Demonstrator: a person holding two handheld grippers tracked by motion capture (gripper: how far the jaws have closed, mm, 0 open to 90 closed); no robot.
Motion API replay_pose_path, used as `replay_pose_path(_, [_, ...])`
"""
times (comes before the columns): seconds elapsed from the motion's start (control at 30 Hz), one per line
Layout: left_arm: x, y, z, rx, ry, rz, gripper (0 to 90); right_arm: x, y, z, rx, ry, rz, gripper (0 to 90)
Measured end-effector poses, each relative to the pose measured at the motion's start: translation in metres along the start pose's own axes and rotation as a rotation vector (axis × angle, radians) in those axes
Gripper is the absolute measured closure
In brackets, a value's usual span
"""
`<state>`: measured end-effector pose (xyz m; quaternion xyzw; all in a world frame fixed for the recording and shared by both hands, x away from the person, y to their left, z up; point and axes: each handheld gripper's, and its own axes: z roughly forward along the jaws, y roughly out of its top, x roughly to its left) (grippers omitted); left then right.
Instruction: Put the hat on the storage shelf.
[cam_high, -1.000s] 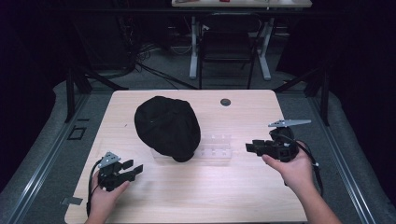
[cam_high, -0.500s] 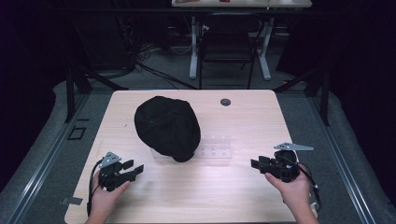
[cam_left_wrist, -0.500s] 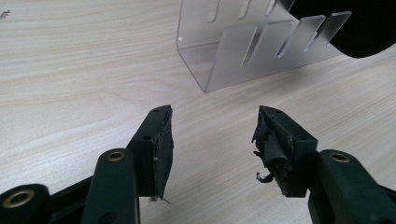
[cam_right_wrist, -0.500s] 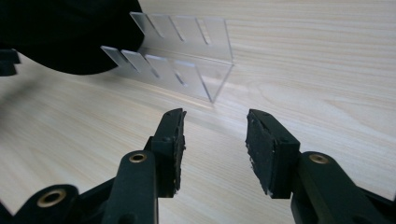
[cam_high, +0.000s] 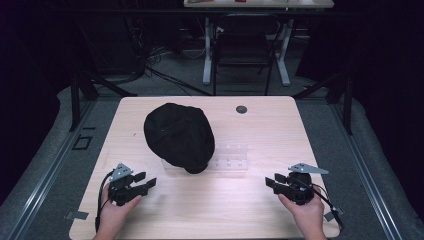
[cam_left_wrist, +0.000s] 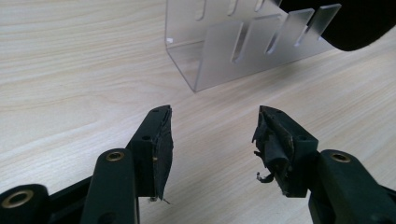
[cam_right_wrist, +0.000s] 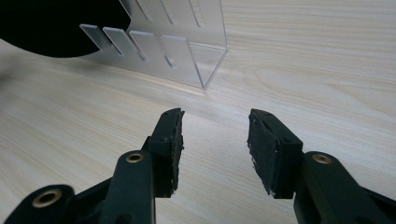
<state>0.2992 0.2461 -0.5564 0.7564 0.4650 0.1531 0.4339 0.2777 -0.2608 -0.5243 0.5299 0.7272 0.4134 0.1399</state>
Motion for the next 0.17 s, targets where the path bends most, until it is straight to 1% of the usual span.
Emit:
replay_pose_path(0.03, [-0.0014, 0.0005, 0.0003, 0.000, -0.004, 0.001, 46.3, 0.0006, -0.0009, 0.0002, -0.001, -0.006, -0.014, 54.6])
replay_pose_path(0.1, [-0.0044, 0.0017, 0.0006, 0.002, -0.005, 0.018, 46.2, 0.0013, -0.0019, -0.0008, -0.010, -0.015, -0.035, 54.6])
replay_pose_path(0.13, [-0.0069, 0.0025, 0.0010, -0.006, -0.006, 0.021, 46.2, 0.0005, -0.0018, -0.0026, -0.013, -0.029, -0.049, 54.7])
replay_pose_path(0.17, [-0.0069, 0.0025, 0.0010, -0.006, -0.006, 0.021, 45.7, -0.0008, -0.0016, -0.0048, -0.023, -0.039, -0.053, 54.7])
